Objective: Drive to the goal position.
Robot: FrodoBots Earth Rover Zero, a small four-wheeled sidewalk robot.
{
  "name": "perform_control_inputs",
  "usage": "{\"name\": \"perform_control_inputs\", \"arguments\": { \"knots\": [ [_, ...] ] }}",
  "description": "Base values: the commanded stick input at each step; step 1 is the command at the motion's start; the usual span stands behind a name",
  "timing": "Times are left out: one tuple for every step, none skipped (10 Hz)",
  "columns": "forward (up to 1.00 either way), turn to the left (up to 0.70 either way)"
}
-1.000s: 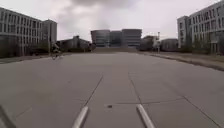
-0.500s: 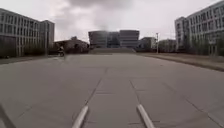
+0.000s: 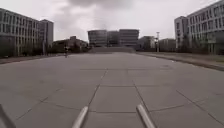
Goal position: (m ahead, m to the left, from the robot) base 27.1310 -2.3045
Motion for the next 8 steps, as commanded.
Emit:
{"name": "perform_control_inputs", "arguments": {
  "knots": [
    [1.0,0.0],
    [1.0,0.0],
    [1.0,0.0],
    [1.0,0.0],
    [1.0,0.0],
    [1.0,0.0],
    [1.0,0.0],
    [1.0,0.0]
  ]
}}
